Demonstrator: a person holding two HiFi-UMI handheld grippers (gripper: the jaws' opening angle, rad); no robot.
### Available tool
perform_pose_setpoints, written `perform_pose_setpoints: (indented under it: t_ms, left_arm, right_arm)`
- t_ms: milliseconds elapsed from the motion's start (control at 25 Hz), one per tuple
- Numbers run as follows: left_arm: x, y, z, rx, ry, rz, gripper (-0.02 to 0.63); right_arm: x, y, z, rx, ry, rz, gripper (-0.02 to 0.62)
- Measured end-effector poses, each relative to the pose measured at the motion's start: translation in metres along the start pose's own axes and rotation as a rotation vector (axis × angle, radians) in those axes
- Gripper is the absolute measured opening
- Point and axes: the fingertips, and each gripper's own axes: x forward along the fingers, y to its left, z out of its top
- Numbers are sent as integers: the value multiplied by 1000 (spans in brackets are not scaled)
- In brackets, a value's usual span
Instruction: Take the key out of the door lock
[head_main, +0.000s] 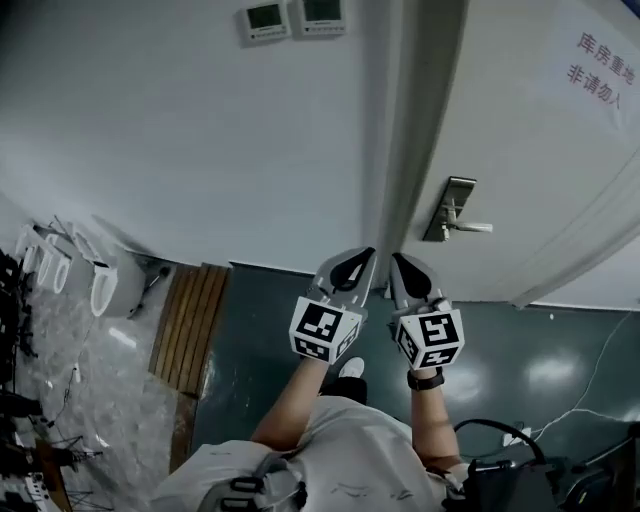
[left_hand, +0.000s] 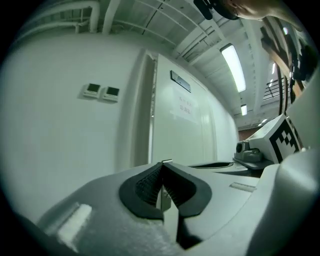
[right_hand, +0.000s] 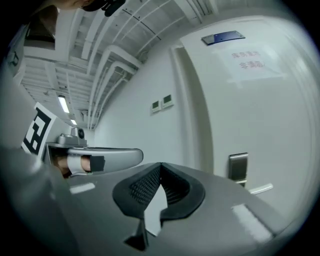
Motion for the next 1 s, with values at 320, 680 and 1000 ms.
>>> perform_pose_setpoints:
  t_ms: [320,680,1000]
  left_arm:
    - [140,-49,24,19,-37,-248,2]
    - [212,-2,25,1,-69,-112,3]
    - [235,15,-2,10,-11,34,149]
  right_arm:
    - [-11,-154,26,11,-21,-290,3]
    - [16,-199,17,-1,34,-267,3]
    - [8,-218,-63,138,176,-96,3]
